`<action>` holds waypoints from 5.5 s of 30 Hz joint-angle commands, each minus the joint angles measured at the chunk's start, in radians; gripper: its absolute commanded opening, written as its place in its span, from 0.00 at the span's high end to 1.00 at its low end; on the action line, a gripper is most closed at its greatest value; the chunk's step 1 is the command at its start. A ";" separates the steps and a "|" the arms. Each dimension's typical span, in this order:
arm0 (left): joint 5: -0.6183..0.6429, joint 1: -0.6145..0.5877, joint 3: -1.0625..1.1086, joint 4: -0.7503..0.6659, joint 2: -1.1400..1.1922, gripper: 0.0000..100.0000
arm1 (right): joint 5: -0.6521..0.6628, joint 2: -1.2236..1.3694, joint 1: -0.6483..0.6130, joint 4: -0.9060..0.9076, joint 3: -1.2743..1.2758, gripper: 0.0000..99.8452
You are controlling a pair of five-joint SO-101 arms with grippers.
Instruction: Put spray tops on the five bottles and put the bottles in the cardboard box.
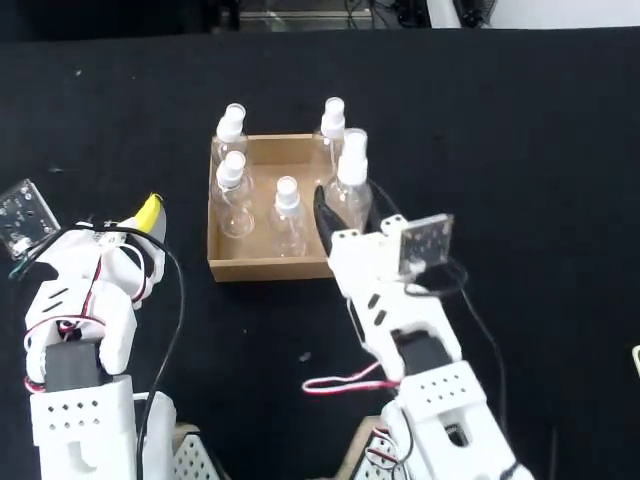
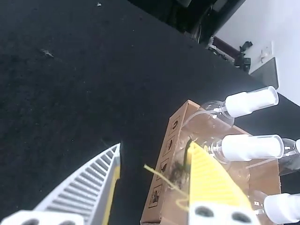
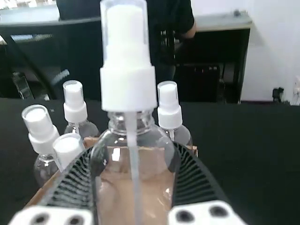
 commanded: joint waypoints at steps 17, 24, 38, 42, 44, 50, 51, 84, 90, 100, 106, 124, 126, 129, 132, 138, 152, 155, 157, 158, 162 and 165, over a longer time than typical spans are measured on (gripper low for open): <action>0.009 -0.002 -0.007 -0.008 -0.011 0.79 | -0.044 0.479 0.041 -0.476 -0.047 0.99; 0.009 -0.002 -0.007 -0.008 -0.011 0.79 | -0.012 0.591 0.041 -0.586 -0.047 0.99; 0.009 -0.002 -0.007 -0.008 -0.011 0.79 | 0.014 0.779 0.041 -0.692 -0.085 0.99; 0.009 -0.004 -0.007 -0.006 -0.011 0.79 | 0.015 0.812 0.046 -0.755 -0.082 0.99; 0.009 -0.004 -0.007 -0.006 -0.011 0.79 | 0.015 0.823 0.046 -0.763 -0.081 0.99; 0.009 -0.004 -0.007 -0.006 -0.011 0.79 | 0.015 0.842 0.048 -0.763 -0.081 0.99; 0.009 -0.004 -0.007 -0.006 -0.011 0.79 | 0.015 0.846 0.048 -0.763 -0.081 0.99; 0.009 -0.004 -0.008 -0.008 -0.011 0.79 | 0.064 0.881 0.044 -0.772 -0.081 0.99; 0.009 -0.004 -0.010 -0.008 -0.011 0.79 | 0.060 0.881 0.041 -0.772 -0.081 0.89; 0.009 -0.004 -0.015 -0.008 -0.011 0.79 | 0.064 0.875 0.044 -0.810 -0.059 0.89; 0.009 -0.004 -0.016 -0.008 -0.011 0.79 | 0.064 0.878 0.041 -0.899 -0.021 0.89; 0.009 -0.002 -0.016 -0.008 -0.011 0.79 | 0.058 0.886 0.041 -0.798 -0.113 0.89; 0.009 -0.002 -0.016 -0.008 -0.011 0.79 | 0.058 0.886 0.041 -0.798 -0.114 0.89; 0.009 -0.002 -0.016 -0.008 -0.011 0.79 | 0.060 0.886 0.043 -0.806 -0.114 0.89; 0.009 -0.002 -0.016 -0.008 -0.011 0.79 | 0.064 0.886 0.044 -0.806 -0.117 0.89; 0.009 -0.002 -0.016 -0.008 -0.011 0.79 | 0.066 0.966 0.063 -0.809 -0.183 0.89; 0.009 -0.004 -0.015 -0.008 -0.011 0.79 | 0.124 1.132 0.058 -0.971 -0.209 0.89; 0.009 -0.004 -0.013 -0.008 -0.011 0.79 | 0.123 1.132 0.058 -0.971 -0.208 0.89; 0.009 -0.004 -0.015 -0.008 -0.011 0.79 | 0.121 1.132 0.057 -0.971 -0.206 0.89; 0.009 -0.004 -0.015 -0.008 -0.011 0.79 | 0.121 1.132 0.057 -0.971 -0.206 0.89; 0.009 -0.004 -0.016 -0.008 -0.011 0.79 | 0.121 1.125 0.057 -0.971 -0.196 0.89; 0.009 -0.004 -0.016 -0.008 -0.011 0.79 | 0.124 1.125 0.057 -0.971 -0.194 0.86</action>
